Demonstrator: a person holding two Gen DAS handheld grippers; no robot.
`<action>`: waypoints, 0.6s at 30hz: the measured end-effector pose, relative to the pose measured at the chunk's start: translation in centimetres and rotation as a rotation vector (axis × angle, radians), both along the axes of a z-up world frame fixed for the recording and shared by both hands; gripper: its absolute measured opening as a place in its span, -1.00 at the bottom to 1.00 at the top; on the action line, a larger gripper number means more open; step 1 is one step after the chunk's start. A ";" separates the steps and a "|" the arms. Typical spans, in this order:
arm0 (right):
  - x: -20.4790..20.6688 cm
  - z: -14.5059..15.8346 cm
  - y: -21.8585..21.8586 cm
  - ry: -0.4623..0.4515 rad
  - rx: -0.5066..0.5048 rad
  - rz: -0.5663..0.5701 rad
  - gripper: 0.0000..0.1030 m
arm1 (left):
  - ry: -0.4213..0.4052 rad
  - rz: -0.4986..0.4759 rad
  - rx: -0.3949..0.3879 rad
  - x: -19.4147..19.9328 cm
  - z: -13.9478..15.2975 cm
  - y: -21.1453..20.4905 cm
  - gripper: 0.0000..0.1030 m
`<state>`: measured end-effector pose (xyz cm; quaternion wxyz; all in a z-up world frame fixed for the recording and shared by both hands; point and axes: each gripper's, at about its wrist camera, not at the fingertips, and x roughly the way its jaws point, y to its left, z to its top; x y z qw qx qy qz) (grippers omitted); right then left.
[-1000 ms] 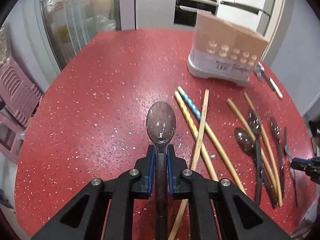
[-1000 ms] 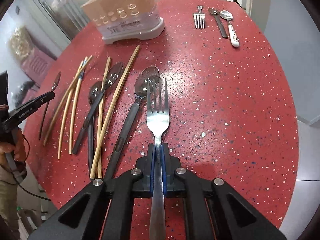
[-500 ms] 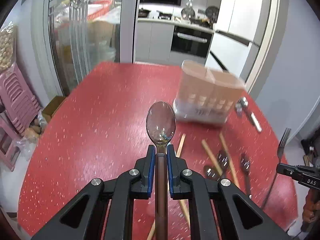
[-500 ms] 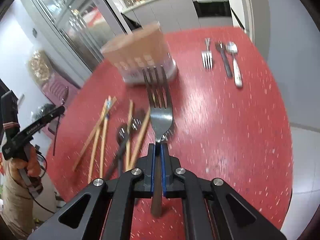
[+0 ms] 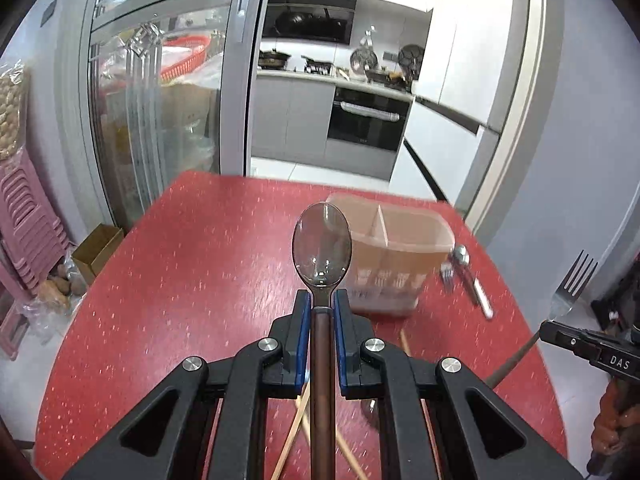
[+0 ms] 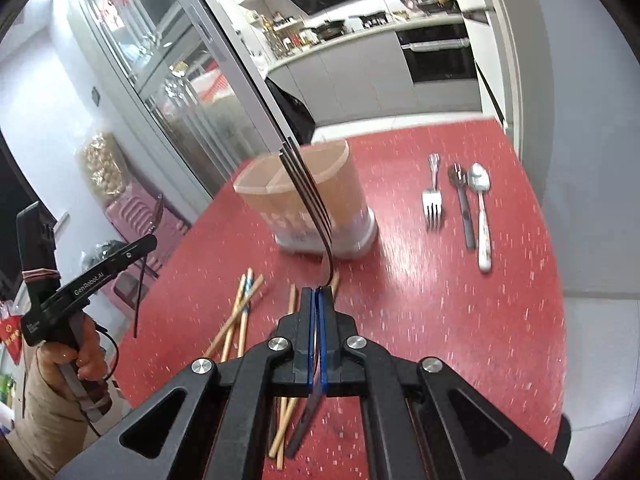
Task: Organize utensils
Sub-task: 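Carry the fork with the right tool while the left tool carries the spoon into the beige holder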
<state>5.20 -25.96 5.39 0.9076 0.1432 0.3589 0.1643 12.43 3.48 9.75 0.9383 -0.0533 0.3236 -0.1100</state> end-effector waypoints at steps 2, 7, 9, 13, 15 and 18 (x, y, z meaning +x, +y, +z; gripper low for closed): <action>0.7 1.6 0.0 -0.033 -0.006 0.008 -0.96 | -0.021 0.006 -0.009 0.9 0.8 -0.3 -0.29; 3.1 5.8 0.2 -0.124 -0.022 0.013 -0.96 | -0.082 0.017 -0.060 4.0 2.9 -0.9 -0.29; 4.2 7.4 0.3 -0.159 -0.031 0.011 -0.96 | -0.117 0.022 -0.092 5.6 3.9 -1.2 -0.29; 7.1 9.5 0.6 -0.198 -0.039 0.005 -0.96 | -0.167 0.045 -0.130 9.1 5.0 -2.1 -0.29; 8.5 9.9 0.7 -0.204 -0.044 0.000 -0.96 | -0.190 0.049 -0.154 10.7 5.1 -2.4 -0.29; 10.6 10.1 1.0 -0.212 -0.051 -0.004 -0.96 | -0.229 0.061 -0.163 12.8 4.9 -3.2 -0.29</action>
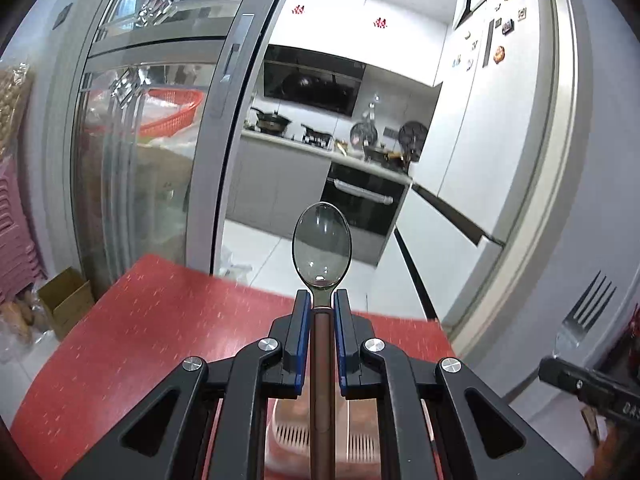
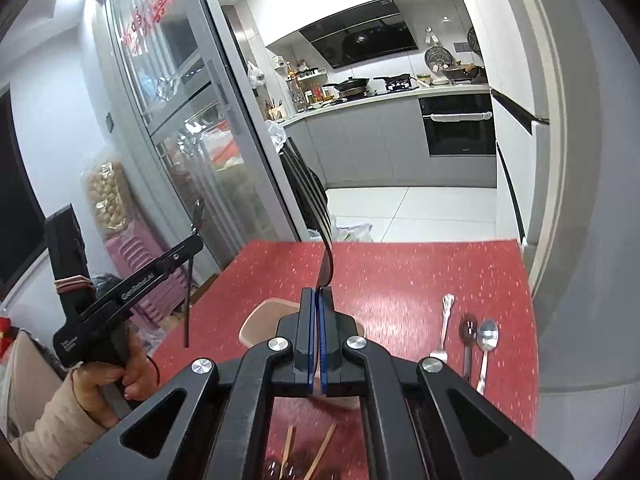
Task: Organize utensils
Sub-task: 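Carry the fork with the right tool while the left tool carries the spoon into the beige holder, then open the right tool releasing the fork while the left tool releases the spoon in the holder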
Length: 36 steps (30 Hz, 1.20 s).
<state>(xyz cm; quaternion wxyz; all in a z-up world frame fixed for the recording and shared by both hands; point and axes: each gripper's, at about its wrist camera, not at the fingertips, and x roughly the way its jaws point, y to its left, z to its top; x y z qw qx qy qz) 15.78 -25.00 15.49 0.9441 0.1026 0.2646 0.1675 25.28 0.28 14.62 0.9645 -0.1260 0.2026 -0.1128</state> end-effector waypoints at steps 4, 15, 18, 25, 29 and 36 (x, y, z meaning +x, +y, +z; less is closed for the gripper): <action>2.4 -0.7 0.8 -0.006 -0.034 0.002 -0.96 | -0.016 0.006 -0.044 2.6 -1.3 -0.6 -0.29; 5.8 -6.0 3.0 0.032 -0.142 0.034 -0.96 | -0.029 0.020 0.014 5.1 -6.5 -1.9 -0.29; 6.2 -7.2 3.3 0.046 -0.159 0.042 -0.96 | -0.036 0.023 0.064 4.7 -7.3 -2.3 -0.29; 5.9 -9.3 4.1 0.064 -0.193 0.066 -0.96 | -0.053 0.050 0.114 2.8 -9.0 -2.7 -0.29; 5.9 -10.2 4.0 0.101 -0.200 0.083 -0.96 | -0.040 0.053 0.140 1.8 -9.6 -2.9 -0.29; 7.0 -9.7 3.3 0.164 -0.131 0.079 -0.94 | 0.015 0.069 0.187 1.1 -10.4 -2.7 -0.29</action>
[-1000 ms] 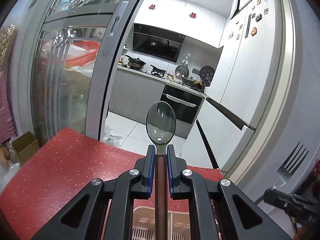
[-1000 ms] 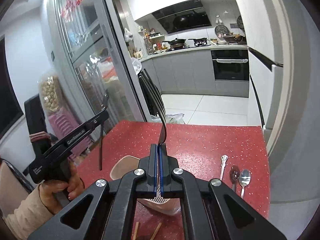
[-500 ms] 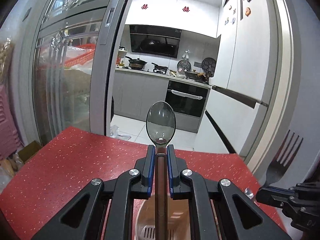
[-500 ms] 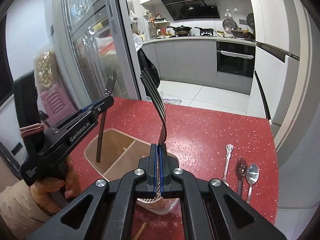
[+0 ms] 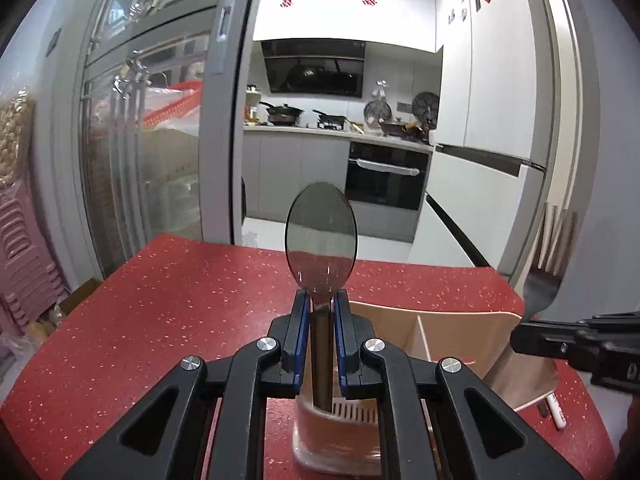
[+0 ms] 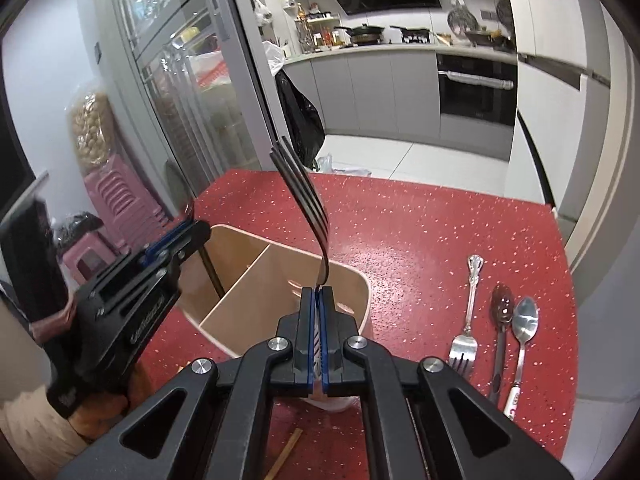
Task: Organize utensils
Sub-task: 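Open the right tool releasing the fork while the left tool releases the spoon in the holder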
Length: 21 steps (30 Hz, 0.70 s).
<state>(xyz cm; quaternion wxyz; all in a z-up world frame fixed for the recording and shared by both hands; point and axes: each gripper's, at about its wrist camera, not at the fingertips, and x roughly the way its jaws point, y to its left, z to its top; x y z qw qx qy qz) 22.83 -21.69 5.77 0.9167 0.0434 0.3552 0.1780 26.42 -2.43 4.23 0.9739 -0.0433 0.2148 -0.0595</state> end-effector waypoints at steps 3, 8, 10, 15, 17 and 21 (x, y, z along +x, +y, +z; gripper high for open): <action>1.0 -0.3 -0.5 0.032 0.032 -0.013 -0.94 | 0.030 -0.002 -0.019 0.1 0.1 0.4 -0.29; 2.1 -0.7 -1.2 0.079 0.079 -0.033 -0.88 | 0.056 0.018 -0.013 0.3 0.3 0.8 0.22; 2.0 -0.6 -1.3 0.075 0.084 -0.030 -0.76 | 0.056 0.043 -0.016 0.0 0.5 1.0 1.00; 0.8 0.2 -1.5 0.036 0.098 -0.040 -0.17 | 0.054 0.054 -0.020 -0.4 1.0 1.4 1.00; 0.1 0.8 -1.6 0.020 0.104 -0.045 -0.07 | 0.055 0.056 -0.032 -0.9 1.4 1.8 1.00; -1.7 1.4 -1.9 -0.005 0.094 -0.049 0.45 | 0.050 0.055 -0.016 -2.6 1.8 2.7 1.00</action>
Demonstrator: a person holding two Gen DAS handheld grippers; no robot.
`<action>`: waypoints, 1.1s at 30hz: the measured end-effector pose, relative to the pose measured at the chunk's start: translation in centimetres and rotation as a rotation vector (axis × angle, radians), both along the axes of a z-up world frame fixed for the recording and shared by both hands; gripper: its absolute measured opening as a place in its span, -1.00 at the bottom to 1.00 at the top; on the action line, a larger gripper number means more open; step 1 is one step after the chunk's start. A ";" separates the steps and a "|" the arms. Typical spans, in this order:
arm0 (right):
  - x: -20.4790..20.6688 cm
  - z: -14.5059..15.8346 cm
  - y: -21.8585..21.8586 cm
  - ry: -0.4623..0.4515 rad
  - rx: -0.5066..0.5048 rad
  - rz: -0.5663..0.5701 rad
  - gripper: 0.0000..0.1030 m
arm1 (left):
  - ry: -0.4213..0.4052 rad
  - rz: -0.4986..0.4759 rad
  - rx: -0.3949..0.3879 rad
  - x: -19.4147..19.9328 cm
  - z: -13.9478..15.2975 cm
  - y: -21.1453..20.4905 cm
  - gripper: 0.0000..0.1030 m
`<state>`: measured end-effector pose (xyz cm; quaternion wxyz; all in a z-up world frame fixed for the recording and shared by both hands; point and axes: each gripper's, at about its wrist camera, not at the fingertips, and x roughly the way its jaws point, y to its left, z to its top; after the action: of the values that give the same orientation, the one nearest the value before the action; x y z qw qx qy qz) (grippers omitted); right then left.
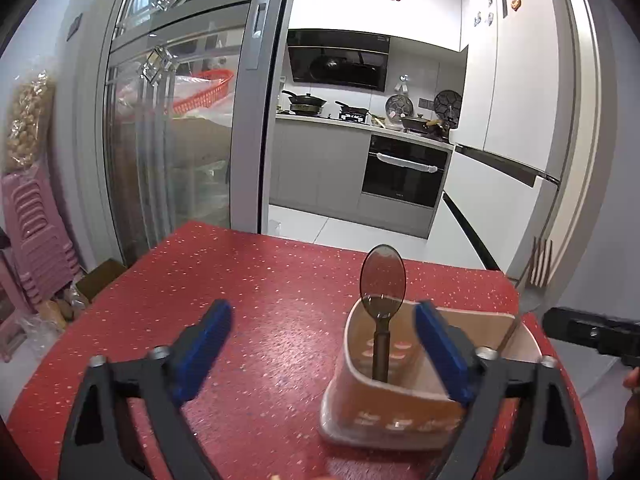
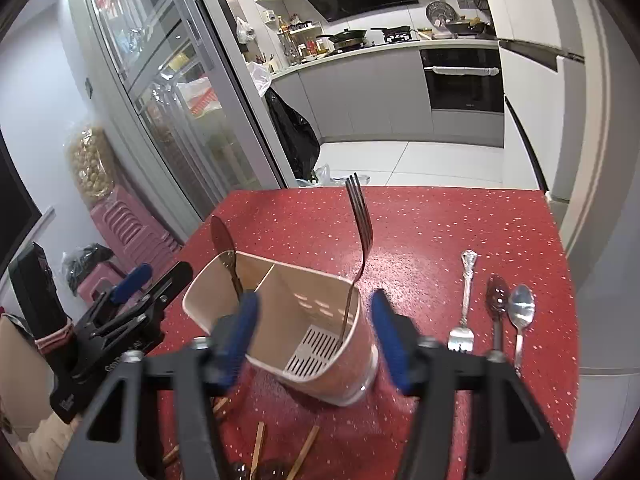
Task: Organize utensils
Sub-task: 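Open the right tool releasing the fork while the left tool releases the spoon in the holder, then grasp a dark-handled spoon with the right tool while the left tool grasps a wooden chopstick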
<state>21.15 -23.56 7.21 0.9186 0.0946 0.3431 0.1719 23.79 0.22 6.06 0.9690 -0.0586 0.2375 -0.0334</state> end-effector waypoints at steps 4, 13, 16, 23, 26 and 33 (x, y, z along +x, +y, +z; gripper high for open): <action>-2.3 0.3 -0.6 -0.013 0.018 -0.018 0.61 | 0.039 -0.021 0.032 -1.8 0.0 0.7 1.00; -6.1 -3.9 -1.2 0.206 0.117 -0.022 1.00 | 0.265 -0.038 0.072 -6.3 -4.0 2.9 1.00; -7.6 -5.8 -1.0 0.271 0.101 -0.035 1.00 | 0.316 -0.041 0.111 -8.1 -6.0 3.3 1.00; -10.6 -10.9 -0.5 0.418 0.077 -0.056 1.00 | 0.404 -0.073 0.142 -12.0 -9.1 3.8 1.00; -11.3 -12.3 -0.4 0.463 0.062 -0.068 1.00 | 0.418 -0.076 0.150 -12.6 -9.8 4.0 1.00; -12.2 -12.9 -0.4 0.475 0.027 -0.084 0.99 | 0.438 -0.092 0.166 -12.6 -10.6 4.5 1.00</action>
<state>8.92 -23.91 -5.71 0.8170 0.1590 0.5430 0.1109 11.22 4.70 -4.57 0.8933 0.0264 0.4465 -0.0441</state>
